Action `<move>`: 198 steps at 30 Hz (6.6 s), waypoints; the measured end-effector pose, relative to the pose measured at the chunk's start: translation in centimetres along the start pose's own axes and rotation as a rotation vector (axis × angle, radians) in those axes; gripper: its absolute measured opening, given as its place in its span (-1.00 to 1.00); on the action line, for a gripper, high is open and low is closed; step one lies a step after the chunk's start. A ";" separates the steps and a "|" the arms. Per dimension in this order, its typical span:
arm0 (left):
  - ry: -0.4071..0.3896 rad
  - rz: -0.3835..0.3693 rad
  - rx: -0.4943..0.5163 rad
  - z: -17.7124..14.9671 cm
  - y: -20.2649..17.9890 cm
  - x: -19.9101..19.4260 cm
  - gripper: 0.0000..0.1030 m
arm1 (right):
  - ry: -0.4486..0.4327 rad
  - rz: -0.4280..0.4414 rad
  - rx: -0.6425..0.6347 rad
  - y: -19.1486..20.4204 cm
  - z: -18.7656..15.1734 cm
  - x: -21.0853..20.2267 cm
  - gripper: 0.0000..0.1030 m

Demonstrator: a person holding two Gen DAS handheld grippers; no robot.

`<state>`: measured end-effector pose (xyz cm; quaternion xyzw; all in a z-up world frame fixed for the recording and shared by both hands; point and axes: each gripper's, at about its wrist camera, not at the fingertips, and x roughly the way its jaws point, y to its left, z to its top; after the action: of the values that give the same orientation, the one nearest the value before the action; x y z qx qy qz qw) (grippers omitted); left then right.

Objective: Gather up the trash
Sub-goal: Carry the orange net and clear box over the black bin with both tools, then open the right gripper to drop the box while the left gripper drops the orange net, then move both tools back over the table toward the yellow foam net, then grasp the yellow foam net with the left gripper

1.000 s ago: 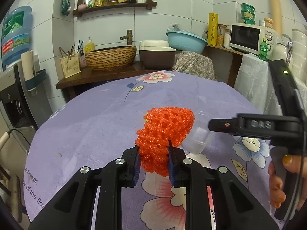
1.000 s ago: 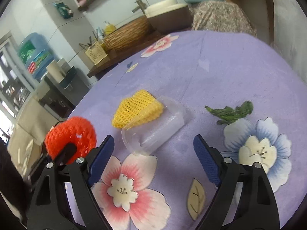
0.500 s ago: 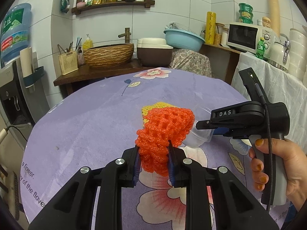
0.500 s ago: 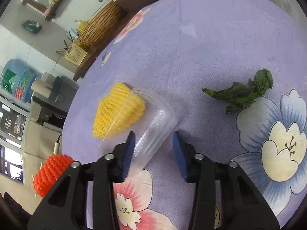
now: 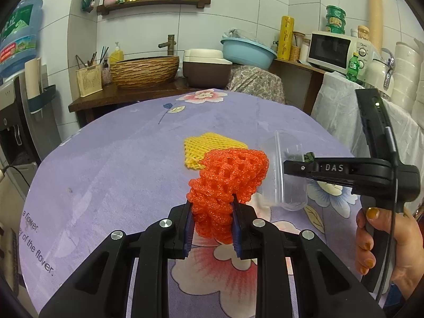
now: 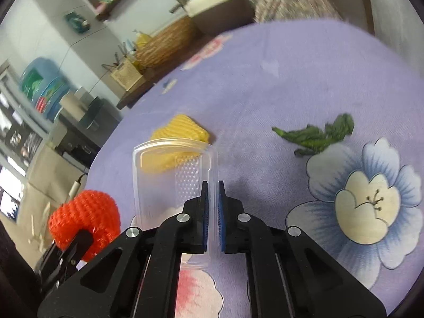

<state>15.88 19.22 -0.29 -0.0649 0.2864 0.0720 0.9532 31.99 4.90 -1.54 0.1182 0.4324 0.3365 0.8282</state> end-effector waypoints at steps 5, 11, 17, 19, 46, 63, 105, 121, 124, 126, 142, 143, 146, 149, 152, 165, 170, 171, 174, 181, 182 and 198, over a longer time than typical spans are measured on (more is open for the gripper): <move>-0.019 -0.031 0.006 -0.7 -1.3 -1.5 -0.55 | -0.059 0.023 -0.064 0.1 -1.6 -3.3 -0.86; -0.041 -0.085 0.033 -1.4 -3.9 -3.2 -0.55 | -0.156 -0.003 -0.141 -1.0 -4.3 -8.4 -0.87; -0.050 -0.174 0.072 -2.5 -8.2 -4.5 -0.55 | -0.262 -0.098 -0.170 -3.8 -7.8 -14.0 -0.87; -0.047 -0.207 0.083 -2.9 -10.1 -4.7 -0.55 | -0.296 -0.121 -0.154 -5.0 -9.0 -15.7 -0.87; 0.173 -0.623 0.384 -9.6 -36.7 0.7 -0.55 | -0.253 -0.699 0.289 -30.8 -20.5 -25.5 -0.87; 0.223 -0.589 0.446 -11.5 -40.0 3.4 -0.55 | -0.017 -0.696 0.379 -39.6 -21.8 -17.7 -0.87; 0.292 -0.577 0.444 -11.9 -41.6 6.3 -0.55 | -0.051 -0.755 0.357 -39.7 -22.0 -18.0 0.19; 0.538 -0.565 0.496 -16.2 -48.5 13.4 -0.55 | -0.224 -0.938 0.479 -37.5 -26.9 -25.9 0.56; 0.548 -0.559 0.511 -16.6 -48.5 13.6 -0.51 | -0.225 -0.952 0.488 -37.5 -27.3 -26.2 0.56; 0.534 -0.544 0.529 -16.7 -48.7 13.6 -0.19 | -0.222 -0.969 0.480 -37.5 -27.4 -26.4 0.56; 0.476 -0.582 0.495 -15.0 -48.2 12.0 0.32 | -0.211 -0.979 0.472 -37.3 -27.3 -26.3 0.56; 0.471 -0.584 0.497 -14.9 -48.2 11.8 0.32 | -0.210 -0.979 0.472 -37.3 -27.3 -26.3 0.56; 0.451 -0.577 0.490 -14.6 -47.8 11.0 0.32 | -0.209 -0.979 0.473 -37.3 -27.3 -26.3 0.56; 0.421 -0.553 0.475 -13.9 -46.8 9.6 0.32 | -0.210 -0.984 0.473 -37.3 -27.3 -26.3 0.56; 0.359 -0.570 0.438 -12.8 -45.1 7.0 0.38 | -0.216 -0.989 0.472 -37.2 -27.2 -26.5 0.56; 0.110 -0.574 0.379 -6.2 -33.8 -3.7 0.89 | -0.308 -0.803 0.340 -30.8 -22.8 -27.7 0.56; 0.073 -0.445 0.332 -5.0 -26.2 -3.9 0.89 | -0.325 -0.626 0.189 -25.5 -19.2 -26.4 0.63; 0.075 -0.406 0.319 -4.7 -24.4 -3.7 0.89 | -0.326 -0.594 0.179 -24.8 -18.7 -26.1 0.63; 0.069 -0.275 0.314 -3.6 -19.5 -2.7 0.89 | -0.314 -0.515 0.133 -22.4 -16.9 -24.7 0.63; 0.127 -0.015 0.331 -0.2 -8.9 1.1 0.89 | -0.267 -0.415 -0.024 -16.8 -13.4 -21.2 0.63; 0.128 0.012 0.340 0.4 -7.6 1.7 0.89 | -0.267 -0.405 -0.037 -16.1 -13.1 -20.9 0.63; 0.231 0.163 0.401 4.4 -4.4 13.8 0.46 | -0.186 -0.291 -0.112 -9.6 -11.1 -17.3 0.63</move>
<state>30.36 17.01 -3.97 0.1412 0.4065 0.0823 0.8989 20.65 -14.72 -1.87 0.0390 0.3472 0.2243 0.9098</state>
